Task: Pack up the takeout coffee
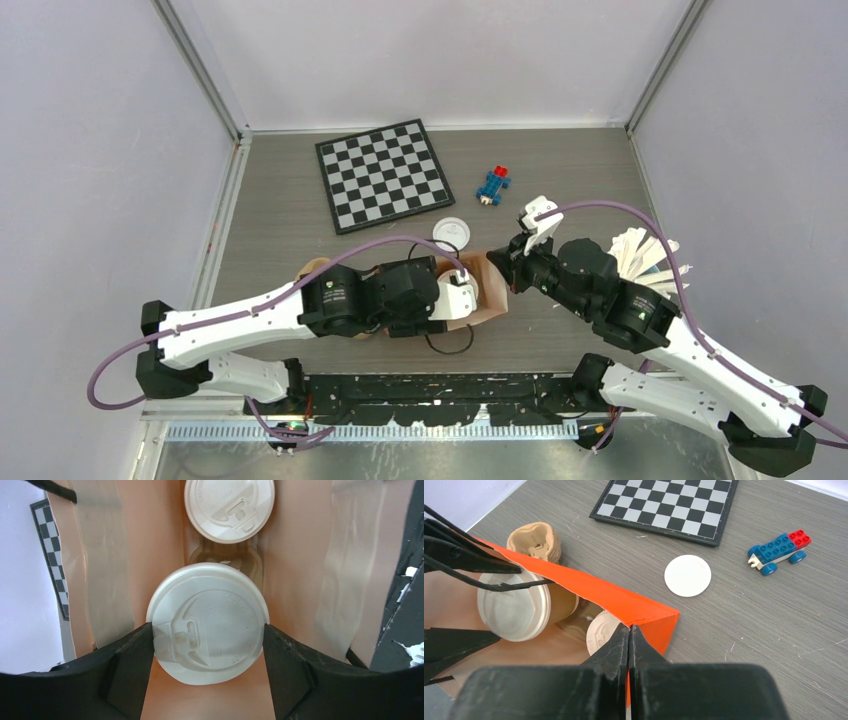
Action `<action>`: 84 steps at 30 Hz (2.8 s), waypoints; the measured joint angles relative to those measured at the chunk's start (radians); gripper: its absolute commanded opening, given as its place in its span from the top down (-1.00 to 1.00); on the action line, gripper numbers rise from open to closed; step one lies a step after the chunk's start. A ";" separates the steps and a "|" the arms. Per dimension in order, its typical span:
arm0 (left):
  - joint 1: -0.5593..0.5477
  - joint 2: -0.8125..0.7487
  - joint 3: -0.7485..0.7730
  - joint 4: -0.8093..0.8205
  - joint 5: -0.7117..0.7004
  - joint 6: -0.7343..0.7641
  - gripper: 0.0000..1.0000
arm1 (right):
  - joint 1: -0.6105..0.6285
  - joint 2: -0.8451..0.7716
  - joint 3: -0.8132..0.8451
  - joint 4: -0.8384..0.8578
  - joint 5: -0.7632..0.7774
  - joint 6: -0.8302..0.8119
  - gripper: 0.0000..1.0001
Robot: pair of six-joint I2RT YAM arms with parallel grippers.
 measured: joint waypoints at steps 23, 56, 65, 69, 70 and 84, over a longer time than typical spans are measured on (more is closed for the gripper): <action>-0.003 0.038 -0.020 0.072 0.028 -0.001 0.21 | 0.011 -0.060 0.008 -0.148 0.013 0.080 0.42; -0.052 0.074 -0.053 0.104 -0.055 -0.063 0.27 | 0.012 -0.076 0.084 -0.341 -0.009 0.301 0.28; -0.052 0.085 -0.058 0.108 -0.055 -0.069 0.26 | 0.023 -0.053 0.076 -0.337 -0.016 0.317 0.25; -0.052 0.092 -0.058 0.113 -0.056 -0.069 0.26 | 0.032 -0.034 0.076 -0.337 -0.019 0.321 0.24; -0.052 0.095 -0.058 0.115 -0.058 -0.069 0.26 | 0.034 -0.028 0.076 -0.338 -0.018 0.324 0.26; -0.052 0.108 -0.058 0.111 -0.058 -0.040 0.24 | 0.045 -0.052 0.048 -0.367 0.005 0.279 0.99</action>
